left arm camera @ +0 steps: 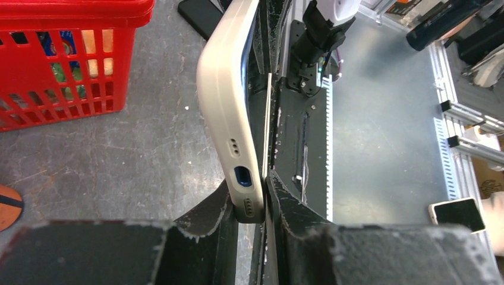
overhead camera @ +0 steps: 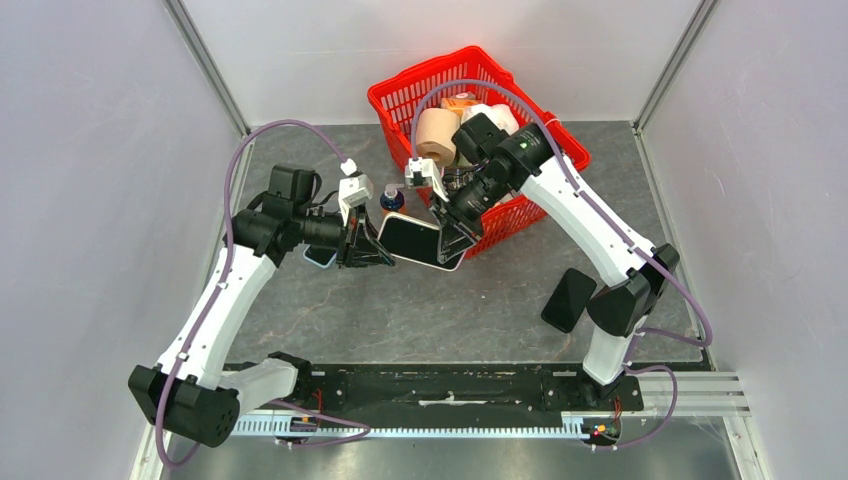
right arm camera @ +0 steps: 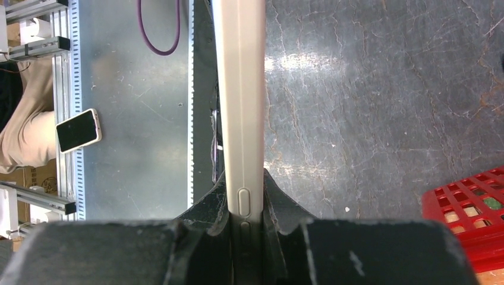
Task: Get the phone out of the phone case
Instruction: Remove the phone case from the phone.
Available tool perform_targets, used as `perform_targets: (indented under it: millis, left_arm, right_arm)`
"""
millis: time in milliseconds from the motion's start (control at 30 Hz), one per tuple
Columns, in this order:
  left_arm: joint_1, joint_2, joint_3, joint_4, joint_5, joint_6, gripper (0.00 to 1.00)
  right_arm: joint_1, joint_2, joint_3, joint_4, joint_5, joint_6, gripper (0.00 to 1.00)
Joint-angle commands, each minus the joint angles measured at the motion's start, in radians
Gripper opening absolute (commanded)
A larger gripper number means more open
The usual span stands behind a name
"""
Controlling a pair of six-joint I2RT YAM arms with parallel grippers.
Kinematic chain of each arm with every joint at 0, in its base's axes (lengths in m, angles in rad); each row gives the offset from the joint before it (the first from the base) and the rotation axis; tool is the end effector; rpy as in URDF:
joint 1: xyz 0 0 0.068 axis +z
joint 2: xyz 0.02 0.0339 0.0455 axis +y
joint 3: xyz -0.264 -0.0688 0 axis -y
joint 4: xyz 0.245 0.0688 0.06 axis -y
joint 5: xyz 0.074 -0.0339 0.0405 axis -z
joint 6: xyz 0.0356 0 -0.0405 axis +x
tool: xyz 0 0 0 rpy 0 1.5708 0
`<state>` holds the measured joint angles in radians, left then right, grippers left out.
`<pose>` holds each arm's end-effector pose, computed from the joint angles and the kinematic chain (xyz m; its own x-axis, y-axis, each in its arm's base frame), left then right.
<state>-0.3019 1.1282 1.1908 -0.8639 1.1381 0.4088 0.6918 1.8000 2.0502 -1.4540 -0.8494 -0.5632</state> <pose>0.1905 -0.0932 0.3634 -0.3400 0.2805 -0.8976 0.9404 0.1101 -0.3218 0.2428 0.2359 0.3984 -0.2721 -0.6833 -0.6776 -0.9154 -0.0332 0.4011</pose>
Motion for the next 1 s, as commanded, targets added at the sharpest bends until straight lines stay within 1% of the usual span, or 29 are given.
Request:
perform_targets:
  millis: [0,133,233,300,367,433,500,733,833,967]
  left_arm:
    - [0.003,-0.034,-0.016,0.099,0.075,-0.086,0.02]
    - [0.004,-0.033,-0.02,0.1,0.13,-0.06,0.02]
    - [-0.003,-0.036,-0.001,0.053,0.137,0.049,0.02]
    - [-0.008,-0.025,0.035,-0.047,0.135,0.188,0.02]
    - [-0.016,-0.009,0.074,-0.168,0.126,0.38,0.02]
    - [-0.028,0.01,0.106,-0.26,0.103,0.513,0.02]
    - [-0.046,0.027,0.139,-0.329,0.072,0.613,0.02]
    - [-0.106,0.081,0.231,-0.485,-0.003,0.847,0.02]
    - [-0.126,0.101,0.252,-0.524,-0.019,0.915,0.02]
    - [-0.148,0.12,0.264,-0.546,-0.039,0.971,0.02]
  right_arm:
    - [-0.01,-0.031,0.013,0.036,-0.072,0.018,0.0]
    - [-0.011,-0.023,0.02,0.034,-0.098,0.02,0.0]
    - [-0.011,-0.012,0.032,0.026,-0.121,0.019,0.0]
    - [-0.012,-0.003,0.039,0.017,-0.135,0.018,0.0]
    - [-0.011,0.004,0.042,0.011,-0.147,0.018,0.0]
    - [-0.011,0.011,0.041,0.004,-0.16,0.018,0.0]
    - [-0.011,0.019,0.04,-0.004,-0.171,0.017,0.0]
    - [-0.011,0.049,0.032,-0.032,-0.219,0.0,0.0]
    - [-0.011,0.063,0.03,-0.041,-0.231,-0.009,0.0]
    - [-0.011,0.076,0.029,-0.046,-0.245,-0.017,0.0]
